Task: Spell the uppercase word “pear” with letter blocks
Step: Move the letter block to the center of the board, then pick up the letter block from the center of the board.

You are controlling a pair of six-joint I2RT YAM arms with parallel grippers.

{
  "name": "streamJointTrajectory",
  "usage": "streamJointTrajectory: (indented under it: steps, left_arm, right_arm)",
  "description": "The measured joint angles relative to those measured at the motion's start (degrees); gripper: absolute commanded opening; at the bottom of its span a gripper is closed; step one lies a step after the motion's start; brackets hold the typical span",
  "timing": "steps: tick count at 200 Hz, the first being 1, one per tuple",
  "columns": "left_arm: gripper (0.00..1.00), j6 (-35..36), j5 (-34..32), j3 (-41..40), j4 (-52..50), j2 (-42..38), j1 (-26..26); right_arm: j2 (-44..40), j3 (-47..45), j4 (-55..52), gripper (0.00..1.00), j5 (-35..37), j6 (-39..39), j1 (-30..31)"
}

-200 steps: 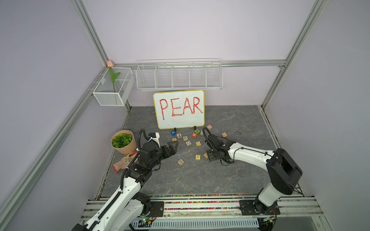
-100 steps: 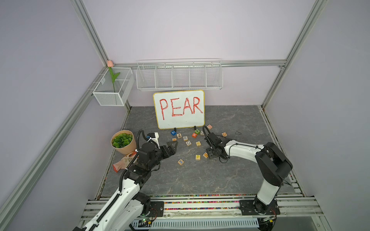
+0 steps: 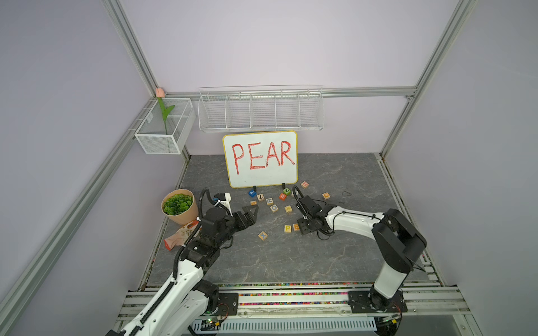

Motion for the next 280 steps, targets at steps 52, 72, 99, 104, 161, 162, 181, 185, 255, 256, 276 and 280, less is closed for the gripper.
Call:
streamJointTrajectory:
  steps: [52,72,99,104,161,162,181,185,255,256,276,280]
  left_arm:
    - [1.0,0.0,0.0,0.0,0.0,0.0,0.0]
    - [1.0,0.0,0.0,0.0,0.0,0.0,0.0]
    - [1.0,0.0,0.0,0.0,0.0,0.0,0.0]
    - [0.99,0.0,0.0,0.0,0.0,0.0,0.0]
    - [1.0,0.3,-0.4,0.0,0.0,2.1,0.0]
    - [1.0,0.3,-0.4,0.0,0.0,2.2,0.0]
    - [1.0,0.4,-1.4,0.0,0.0,3.3,0.0]
    - [1.0,0.5,-1.8,0.0,0.0,3.5,0.0]
    - [0.99,1.6,-16.5,4.3,-9.3,4.5,-0.1]
    - [0.99,1.6,-16.6,4.3,-9.4,4.5,-0.1]
    - [0.99,1.9,-19.8,4.3,-11.1,3.3,0.2]
    - [0.99,2.0,-20.3,4.3,-11.3,3.0,0.3]
  right_arm:
    - [0.0,0.0,0.0,0.65,0.0,-0.2,0.5]
    - [0.0,0.0,0.0,0.65,0.0,-0.5,0.5]
    - [-1.3,0.3,-1.6,0.67,0.5,-0.6,0.2]
    - [-1.9,0.4,-1.8,0.68,0.5,-0.6,0.1]
    - [-10.0,6.2,-2.3,0.72,0.9,-1.5,-2.3]
    - [-10.0,6.5,-2.3,0.72,0.9,-1.5,-2.3]
    - [-8.6,10.3,-1.8,0.71,0.6,-1.0,-2.3]
    - [-8.1,11.0,-1.5,0.71,0.5,-0.7,-2.3]
    - [11.9,31.5,4.3,0.68,-8.6,1.5,0.5]
    - [12.3,32.1,4.3,0.68,-8.7,1.5,0.7]
    - [19.5,40.4,3.7,0.64,-9.9,1.6,2.5]
    - [21.1,42.2,3.6,0.64,-10.0,1.7,2.9]
